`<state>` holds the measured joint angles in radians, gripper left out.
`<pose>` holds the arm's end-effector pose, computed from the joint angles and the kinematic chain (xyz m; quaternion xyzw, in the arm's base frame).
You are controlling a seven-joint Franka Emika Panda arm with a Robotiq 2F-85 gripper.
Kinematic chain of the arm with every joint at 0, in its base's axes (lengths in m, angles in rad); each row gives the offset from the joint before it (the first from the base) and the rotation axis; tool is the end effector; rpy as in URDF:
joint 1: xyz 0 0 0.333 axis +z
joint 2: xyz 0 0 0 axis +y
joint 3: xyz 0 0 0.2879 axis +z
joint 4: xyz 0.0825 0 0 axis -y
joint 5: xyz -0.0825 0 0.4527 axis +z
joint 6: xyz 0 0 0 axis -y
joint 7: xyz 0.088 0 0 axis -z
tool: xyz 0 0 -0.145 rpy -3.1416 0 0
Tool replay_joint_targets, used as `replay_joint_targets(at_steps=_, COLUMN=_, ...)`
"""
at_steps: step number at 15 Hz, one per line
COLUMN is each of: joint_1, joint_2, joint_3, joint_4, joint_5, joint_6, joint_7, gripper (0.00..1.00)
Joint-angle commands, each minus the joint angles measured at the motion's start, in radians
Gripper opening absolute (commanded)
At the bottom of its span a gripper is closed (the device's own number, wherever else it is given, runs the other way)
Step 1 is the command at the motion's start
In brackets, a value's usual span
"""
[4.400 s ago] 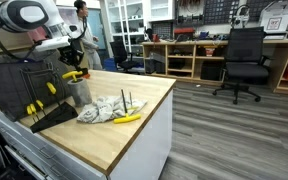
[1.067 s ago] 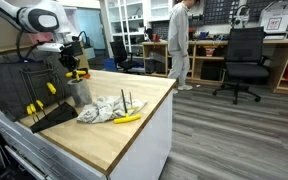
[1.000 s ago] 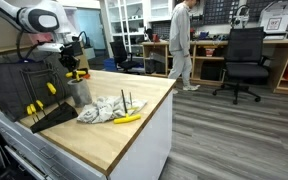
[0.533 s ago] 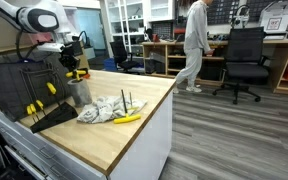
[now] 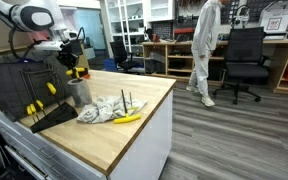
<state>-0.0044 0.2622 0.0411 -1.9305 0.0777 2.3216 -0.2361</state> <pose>0.6757 0.0282 0.2608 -0.9912 -0.1102 -0.0676 0.0287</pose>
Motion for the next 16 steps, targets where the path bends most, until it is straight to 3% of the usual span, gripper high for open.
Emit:
replay_joint_targets(at_steps=1, joint_1=-0.029, joint_2=-0.107, joint_3=0.002, joint_4=-0.088, joint_5=0.004, joint_6=0.059, joint_7=-0.103, gripper=0.06)
replay_joint_targets(at_steps=12, joint_1=-0.074, joint_2=-0.249, joint_3=-0.04, joint_4=-0.112, joint_5=0.042, joint_6=0.021, joint_7=-0.51, gripper=0.06)
replay_joint_targets(at_steps=16, joint_1=-0.07, joint_2=-0.284, joint_3=-0.057, joint_4=-0.108, joint_5=0.117, joint_6=0.003, joint_7=-0.65, gripper=0.06)
